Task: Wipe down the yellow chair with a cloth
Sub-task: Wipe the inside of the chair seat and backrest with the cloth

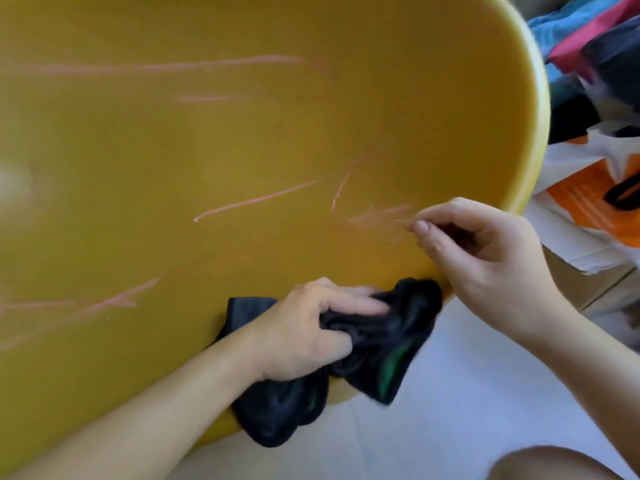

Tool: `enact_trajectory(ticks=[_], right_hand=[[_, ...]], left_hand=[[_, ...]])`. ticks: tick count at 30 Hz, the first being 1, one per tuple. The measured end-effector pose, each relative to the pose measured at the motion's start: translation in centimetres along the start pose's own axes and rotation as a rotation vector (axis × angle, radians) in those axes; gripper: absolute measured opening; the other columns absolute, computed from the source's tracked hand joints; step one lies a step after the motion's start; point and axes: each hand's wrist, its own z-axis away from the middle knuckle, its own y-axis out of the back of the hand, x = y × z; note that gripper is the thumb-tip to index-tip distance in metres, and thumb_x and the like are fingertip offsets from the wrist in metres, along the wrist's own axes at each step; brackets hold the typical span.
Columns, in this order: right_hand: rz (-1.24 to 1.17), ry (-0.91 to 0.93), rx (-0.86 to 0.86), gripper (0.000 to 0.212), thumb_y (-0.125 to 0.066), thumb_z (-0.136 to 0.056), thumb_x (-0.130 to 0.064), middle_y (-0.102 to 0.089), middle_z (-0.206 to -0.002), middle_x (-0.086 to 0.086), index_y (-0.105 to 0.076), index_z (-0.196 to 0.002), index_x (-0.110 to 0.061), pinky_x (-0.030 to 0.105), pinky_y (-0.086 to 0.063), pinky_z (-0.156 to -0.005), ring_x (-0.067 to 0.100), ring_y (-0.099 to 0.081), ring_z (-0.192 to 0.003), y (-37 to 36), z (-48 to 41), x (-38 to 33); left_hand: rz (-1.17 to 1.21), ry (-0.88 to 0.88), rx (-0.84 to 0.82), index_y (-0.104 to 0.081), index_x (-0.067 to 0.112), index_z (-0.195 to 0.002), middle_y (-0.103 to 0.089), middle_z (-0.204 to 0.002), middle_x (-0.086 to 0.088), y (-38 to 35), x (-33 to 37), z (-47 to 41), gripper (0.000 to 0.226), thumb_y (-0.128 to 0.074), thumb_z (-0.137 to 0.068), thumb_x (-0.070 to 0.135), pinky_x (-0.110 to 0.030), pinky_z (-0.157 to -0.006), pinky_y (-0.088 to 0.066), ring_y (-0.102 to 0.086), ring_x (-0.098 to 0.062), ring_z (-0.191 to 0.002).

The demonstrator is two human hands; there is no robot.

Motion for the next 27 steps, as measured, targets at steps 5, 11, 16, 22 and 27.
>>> enact_trajectory(ticks=[5,11,16,22,27], right_hand=[[-0.111,-0.085,-0.247,0.012,-0.062,-0.094,-0.019,-0.066,-0.072,-0.008,-0.072,-0.088,-0.016,0.015,-0.042,-0.059,0.005,-0.057,-0.065,0.8,0.0,-0.9],[0.536,0.082,-0.526,0.033,-0.036,-0.087,-0.036,-0.064,-0.097,-0.01,-0.059,-0.111,-0.037,0.033,-0.046,-0.082,0.014,-0.055,-0.091,0.2,0.9,-1.5],[0.493,0.023,-0.919,0.022,-0.034,-0.075,-0.038,-0.061,-0.077,-0.016,-0.056,-0.076,-0.037,0.02,-0.046,-0.071,0.004,-0.053,-0.078,0.0,-1.1,-5.3],[0.335,0.325,-1.112,0.037,-0.062,-0.087,-0.032,-0.055,-0.102,-0.017,-0.049,-0.121,-0.037,0.023,-0.042,-0.075,0.008,-0.053,-0.088,-8.7,0.8,-7.2],[0.573,0.311,-1.038,0.034,-0.055,-0.081,-0.019,-0.059,-0.095,-0.013,-0.062,-0.105,-0.042,0.029,-0.047,-0.082,0.015,-0.056,-0.089,-7.9,-1.2,-6.9]], left_hand=[[-0.126,-0.08,0.109,-0.075,0.041,-0.089,-0.064,-0.107,0.033,-1.1,1.5,2.4,0.051,-0.05,-0.063,0.005,-0.009,-0.085,-0.038,-0.049,-0.009,-0.103],[-0.29,-0.056,0.372,-0.063,0.029,-0.115,-0.065,-0.115,0.011,-1.8,-0.1,-3.9,0.041,-0.051,-0.077,0.019,-0.037,-0.096,-0.043,-0.057,-0.019,-0.108],[-0.461,-0.135,0.174,-0.059,0.032,-0.118,-0.06,-0.102,0.012,-0.7,0.1,2.7,0.046,-0.047,-0.078,0.012,-0.024,-0.087,-0.037,-0.053,-0.015,-0.089],[-0.658,0.201,0.209,-0.051,0.049,-0.115,-0.057,-0.107,0.027,4.1,-3.3,12.1,0.041,-0.042,-0.081,0.027,-0.024,-0.08,-0.041,-0.043,-0.008,-0.093],[-0.571,0.27,0.267,-0.029,0.048,-0.134,-0.046,-0.119,0.031,2.8,-1.7,12.2,0.051,-0.051,-0.088,0.044,-0.017,-0.091,-0.038,-0.043,-0.005,-0.11]])
